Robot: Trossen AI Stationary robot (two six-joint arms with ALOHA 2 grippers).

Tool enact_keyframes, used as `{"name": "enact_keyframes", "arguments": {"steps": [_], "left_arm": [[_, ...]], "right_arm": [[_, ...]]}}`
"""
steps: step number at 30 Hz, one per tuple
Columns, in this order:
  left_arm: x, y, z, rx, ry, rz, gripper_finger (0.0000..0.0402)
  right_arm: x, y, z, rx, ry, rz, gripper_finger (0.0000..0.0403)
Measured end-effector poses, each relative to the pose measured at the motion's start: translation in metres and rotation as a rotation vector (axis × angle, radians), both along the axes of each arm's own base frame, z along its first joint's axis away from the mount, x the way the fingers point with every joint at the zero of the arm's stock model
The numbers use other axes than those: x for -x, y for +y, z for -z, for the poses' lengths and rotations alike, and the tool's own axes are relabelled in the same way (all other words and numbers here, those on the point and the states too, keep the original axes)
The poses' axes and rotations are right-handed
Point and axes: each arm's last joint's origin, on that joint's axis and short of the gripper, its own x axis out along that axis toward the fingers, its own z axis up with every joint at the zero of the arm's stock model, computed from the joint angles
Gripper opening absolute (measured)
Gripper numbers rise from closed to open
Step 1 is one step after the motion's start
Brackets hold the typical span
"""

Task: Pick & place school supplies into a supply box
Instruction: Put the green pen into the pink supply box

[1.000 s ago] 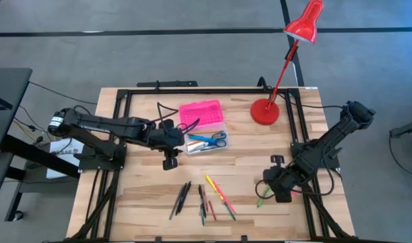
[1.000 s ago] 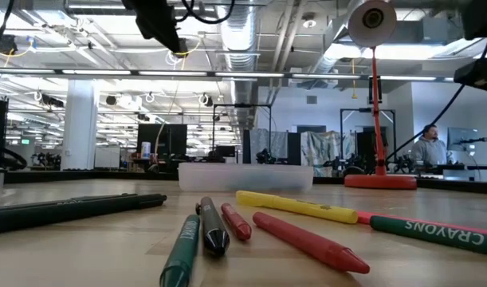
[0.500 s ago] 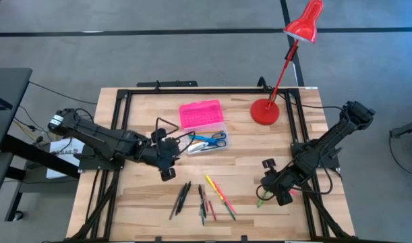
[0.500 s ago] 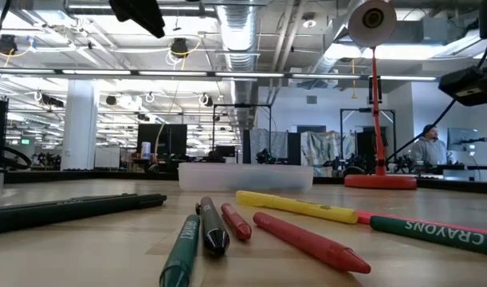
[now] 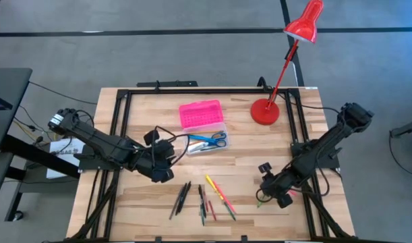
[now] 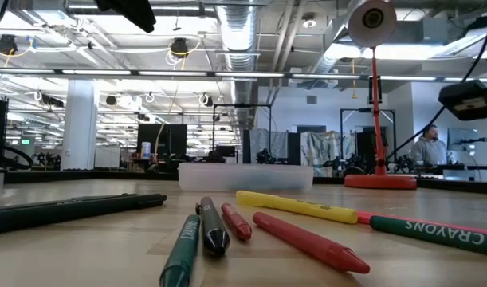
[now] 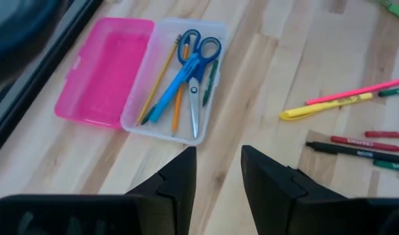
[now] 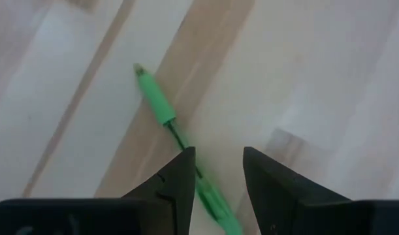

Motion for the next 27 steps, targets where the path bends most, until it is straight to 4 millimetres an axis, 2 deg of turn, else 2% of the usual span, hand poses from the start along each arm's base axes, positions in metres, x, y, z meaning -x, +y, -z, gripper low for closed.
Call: {"name": "enact_keyframes", "arguments": {"steps": [5,11,23,27], "left_arm": [[0.002,-0.002,0.001,0.008,0.002,-0.013,0.0116],[0.004,-0.002,0.001,0.004,0.017,-0.013,0.0116],[0.004,-0.002,0.001,-0.003,0.014,-0.016,0.0116],[0.004,-0.002,0.001,-0.007,0.012,-0.018,0.0116]], "right_arm": [[-0.008,0.008,0.018,0.005,0.048,-0.021,0.012],[-0.018,0.016,0.027,0.026,0.06,-0.026,0.012],[-0.017,0.016,0.029,0.041,0.075,-0.026,0.012],[-0.013,0.013,0.032,0.064,0.128,-0.031,0.012]]}}
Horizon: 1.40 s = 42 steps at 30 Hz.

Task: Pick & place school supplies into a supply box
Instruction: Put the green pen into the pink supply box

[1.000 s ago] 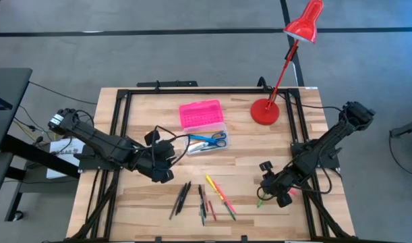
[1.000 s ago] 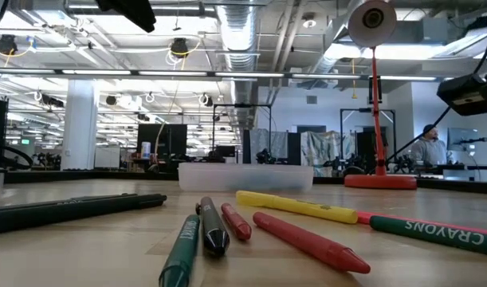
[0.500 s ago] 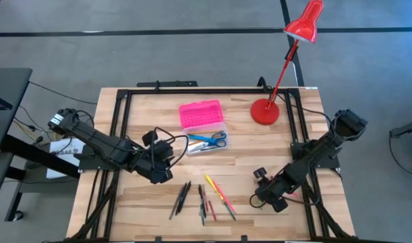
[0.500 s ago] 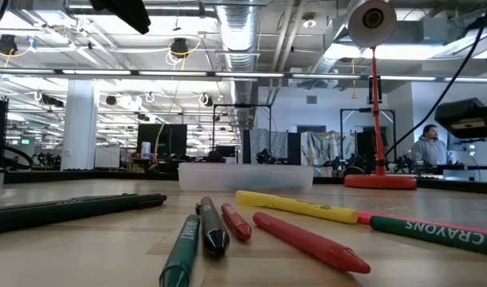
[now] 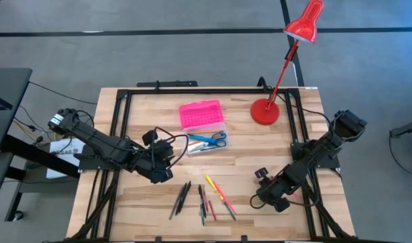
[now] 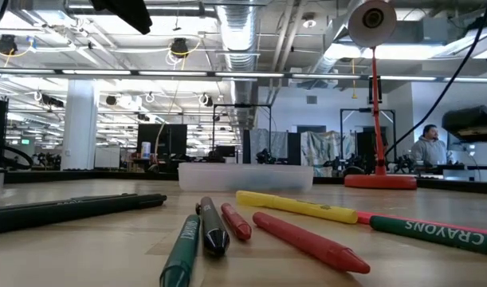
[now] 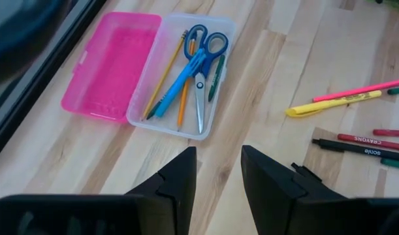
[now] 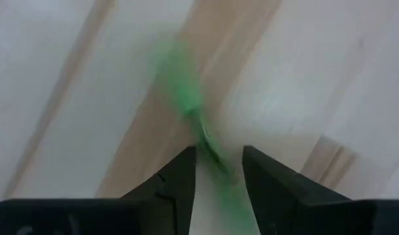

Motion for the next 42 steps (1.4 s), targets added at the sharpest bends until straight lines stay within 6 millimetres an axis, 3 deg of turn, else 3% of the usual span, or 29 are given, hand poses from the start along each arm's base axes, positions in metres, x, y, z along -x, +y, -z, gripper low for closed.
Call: {"name": "enact_keyframes", "arguments": {"steps": [14,25,31,42], "left_arm": [[0.0,0.0,0.0,-0.014,-0.009,-0.01,0.0116],[0.002,0.002,0.0,-0.049,0.011,-0.016,0.0116],[0.003,0.003,0.001,-0.081,0.015,-0.024,0.0116],[0.007,0.006,0.002,-0.113,0.058,-0.028,0.0116]], "right_arm": [[-0.006,-0.011,0.0,-0.055,0.077,0.21,0.0116],[-0.009,-0.015,0.0,-0.08,0.091,0.307,0.0011],[-0.024,-0.023,-0.007,-0.104,0.074,0.365,0.0025],[-0.063,-0.059,-0.024,-0.104,-0.044,0.498,0.0012]]}}
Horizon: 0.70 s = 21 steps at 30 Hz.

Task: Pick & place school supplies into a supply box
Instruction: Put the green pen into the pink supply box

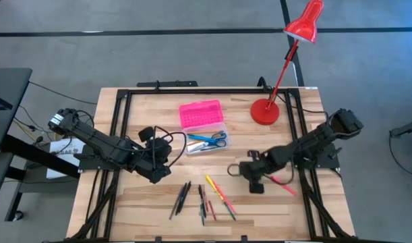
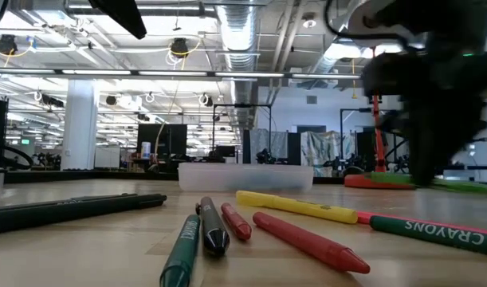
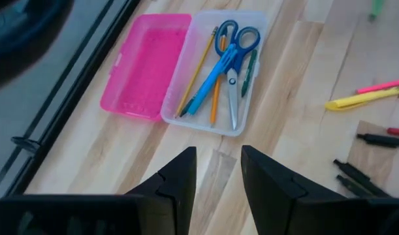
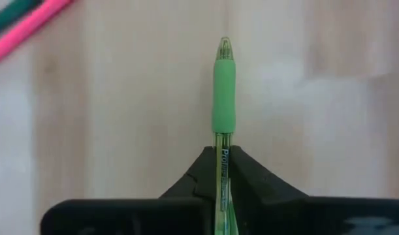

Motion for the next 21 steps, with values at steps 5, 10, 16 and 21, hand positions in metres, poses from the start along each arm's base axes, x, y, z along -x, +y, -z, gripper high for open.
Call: {"name": "enact_keyframes", "arguments": {"steps": [5,10,16,21], "left_arm": [[0.002,0.001,0.001,-0.004,0.016,-0.003,0.0116],[0.003,0.001,0.001,-0.009,0.028,-0.004,0.0116],[0.004,0.002,0.001,-0.022,0.039,-0.006,0.0116],[0.004,0.002,0.001,-0.035,0.033,-0.011,0.0116]], "right_arm": [[-0.017,-0.02,-0.012,0.004,-0.05,0.019,0.0004],[-0.035,-0.042,-0.033,0.07,-0.107,0.039,0.0004],[-0.059,-0.076,-0.068,0.192,-0.213,0.035,0.0004],[-0.078,-0.108,-0.089,0.257,-0.301,0.066,0.0002]]}}
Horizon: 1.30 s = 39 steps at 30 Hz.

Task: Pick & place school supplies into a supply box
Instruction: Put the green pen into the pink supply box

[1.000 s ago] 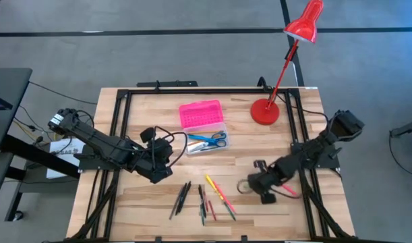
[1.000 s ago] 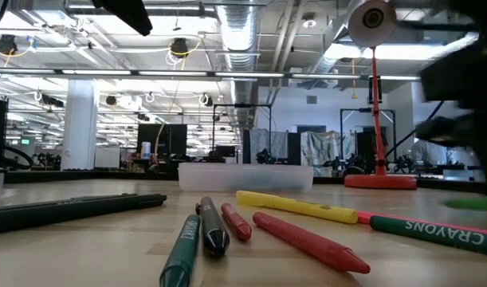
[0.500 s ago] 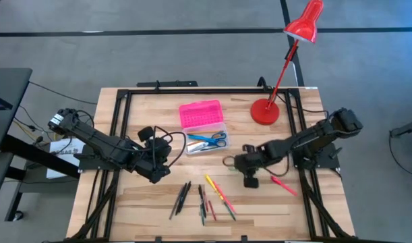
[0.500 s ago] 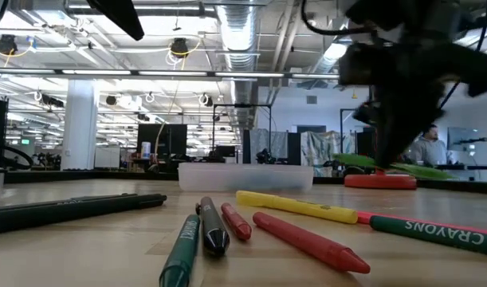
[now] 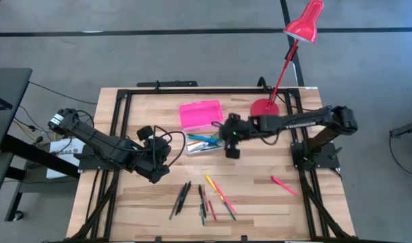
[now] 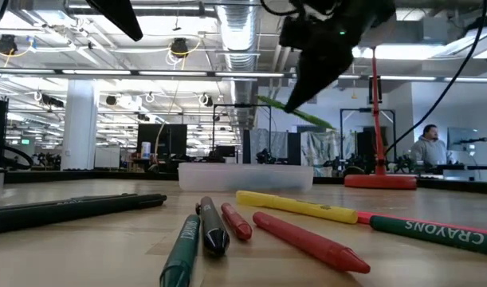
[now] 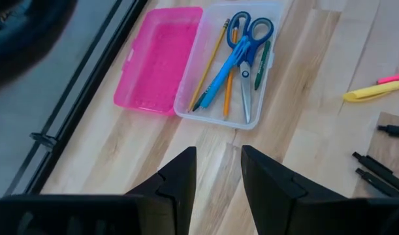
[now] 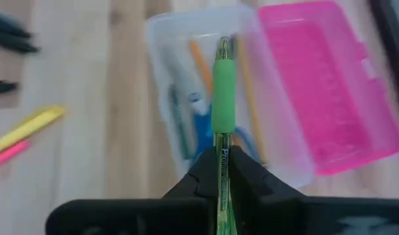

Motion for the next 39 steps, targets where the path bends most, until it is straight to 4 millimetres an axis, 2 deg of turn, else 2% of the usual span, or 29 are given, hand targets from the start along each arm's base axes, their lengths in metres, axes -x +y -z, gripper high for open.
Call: {"name": "enact_keyframes", "arguments": {"steps": [4,12,18,24,29,39], "left_arm": [[0.0,0.0,0.0,0.0,-0.007,-0.014,0.0116],[0.002,-0.001,0.0,-0.004,-0.023,-0.033,0.0116],[0.002,0.0,0.0,-0.019,-0.051,-0.067,0.0116],[0.003,0.0,0.0,-0.014,-0.05,-0.073,0.0116],[0.004,-0.002,0.0,-0.009,-0.049,-0.067,0.0116],[0.004,-0.003,0.0,-0.013,-0.052,-0.067,0.0116]], "right_arm": [[-0.019,-0.016,0.0,0.03,-0.009,-0.022,0.0003],[-0.065,-0.031,0.023,0.028,0.074,-0.072,0.0005],[-0.087,-0.044,0.04,0.001,0.138,-0.07,0.0007],[-0.095,-0.052,0.059,-0.032,0.197,-0.07,0.0008],[-0.096,-0.053,0.057,-0.027,0.179,-0.068,0.0013],[-0.094,-0.066,0.057,-0.041,0.174,-0.01,0.0052]]}}
